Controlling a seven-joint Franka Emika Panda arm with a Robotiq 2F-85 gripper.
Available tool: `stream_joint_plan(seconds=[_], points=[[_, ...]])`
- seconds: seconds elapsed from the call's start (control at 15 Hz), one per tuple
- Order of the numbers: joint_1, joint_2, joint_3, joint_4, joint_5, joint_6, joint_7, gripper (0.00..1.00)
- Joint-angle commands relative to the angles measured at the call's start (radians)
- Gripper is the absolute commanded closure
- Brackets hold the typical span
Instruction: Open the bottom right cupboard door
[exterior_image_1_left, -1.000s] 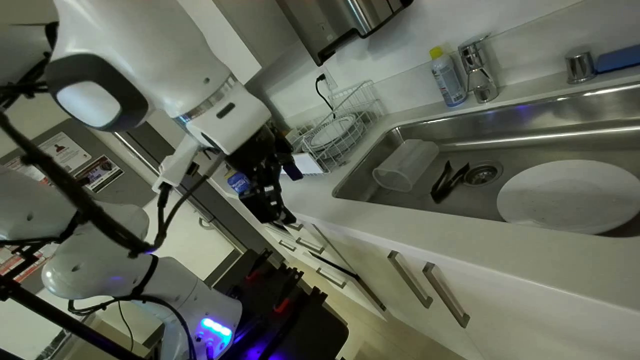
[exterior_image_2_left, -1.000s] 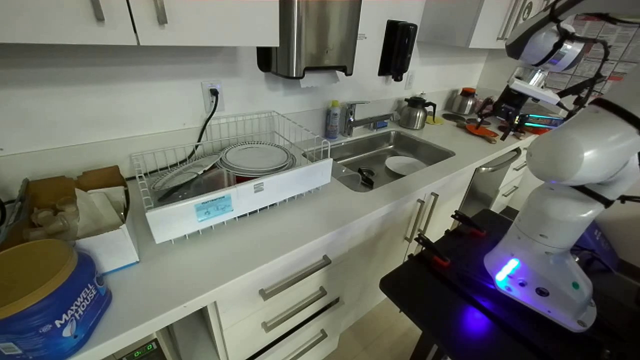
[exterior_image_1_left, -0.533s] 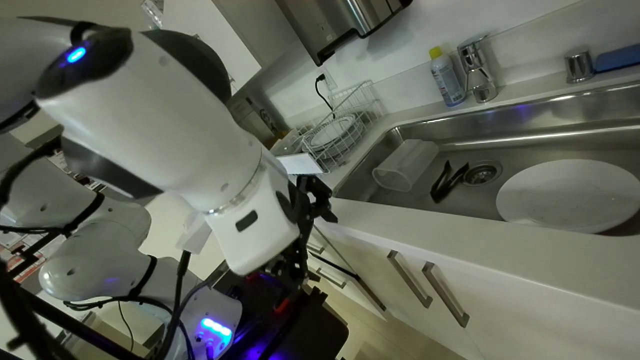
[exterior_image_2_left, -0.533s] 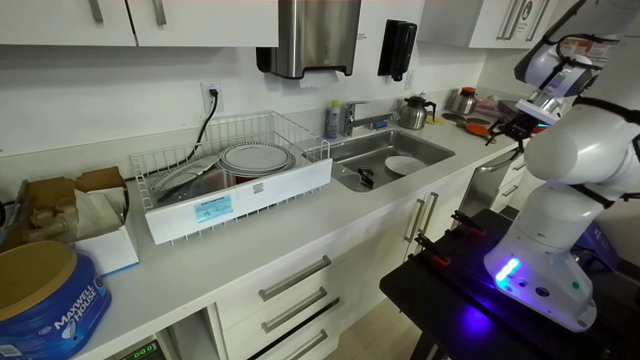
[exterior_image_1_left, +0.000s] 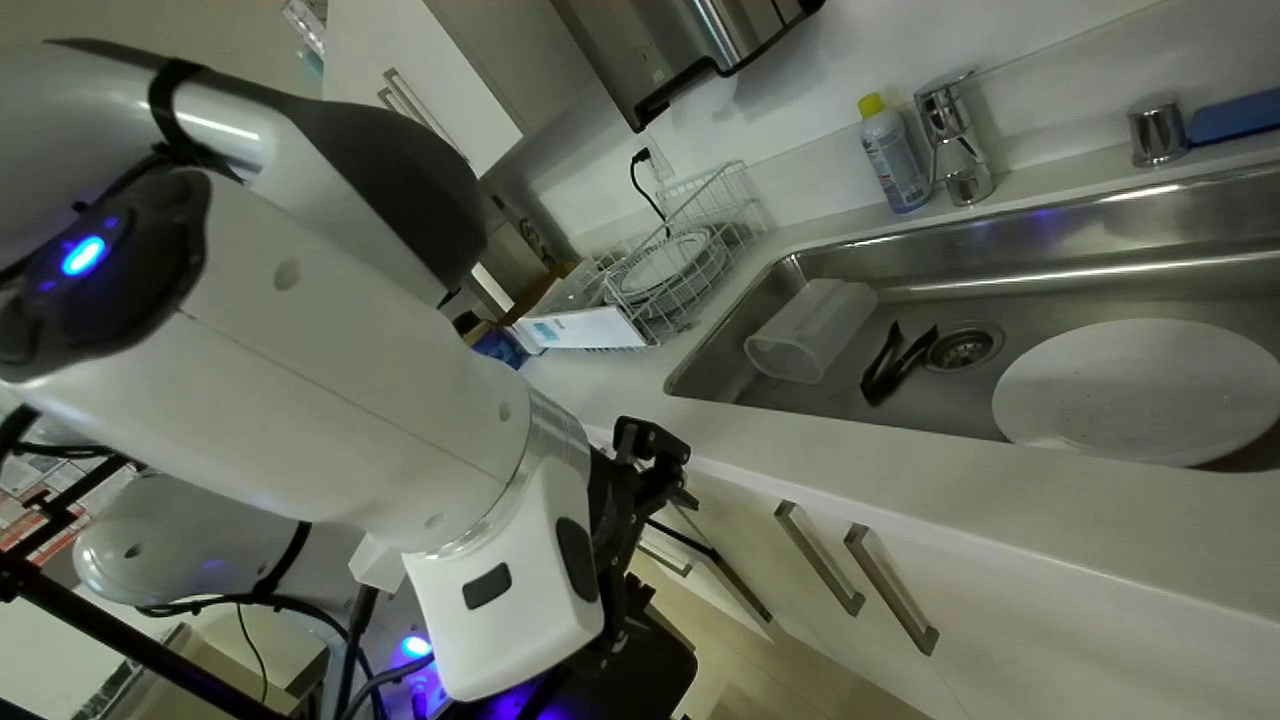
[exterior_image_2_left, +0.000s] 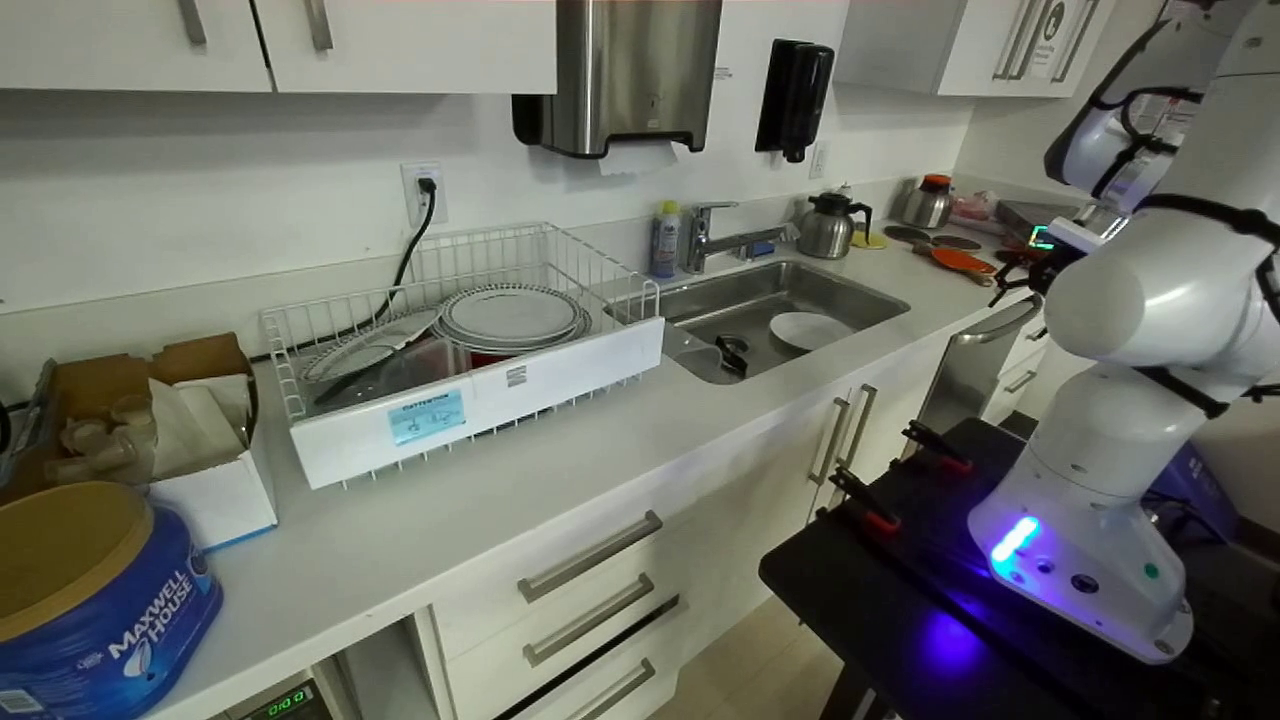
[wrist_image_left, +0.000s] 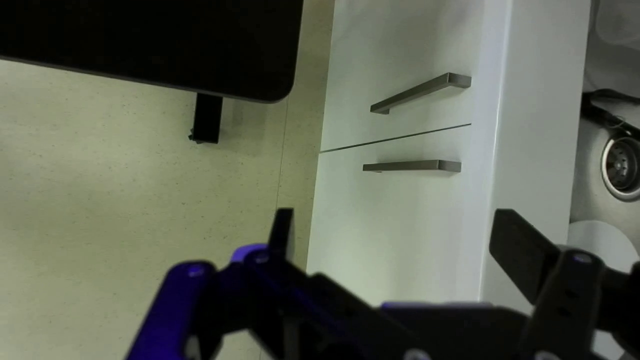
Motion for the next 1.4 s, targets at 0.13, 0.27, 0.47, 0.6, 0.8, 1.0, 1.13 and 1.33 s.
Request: stream_joint_plan(seconds=[0.13, 0.27, 0.47, 0.6, 0.8, 1.0, 1.13, 1.33], points=[[-0.025, 0.044, 0.015, 0.020, 0.088, -0.002, 0.007, 0.00], [-0.047, 0.107, 0.022, 0.034, 0.202, -0.005, -0.010, 0.00], [-0.101, 0.208, 0.053, 0.058, 0.380, -0.016, -0.033, 0.00], [-0.165, 0.298, 0.096, 0.099, 0.508, -0.050, -0.053, 0.00], [-0.277, 0.437, 0.180, 0.178, 0.637, -0.133, -0.043, 0.00], [-0.385, 0.559, 0.262, 0.256, 0.702, -0.217, -0.028, 0.00], [-0.441, 0.636, 0.299, 0.308, 0.724, -0.267, -0.022, 0.00], [-0.509, 0.734, 0.339, 0.375, 0.753, -0.325, -0.025, 0.00]])
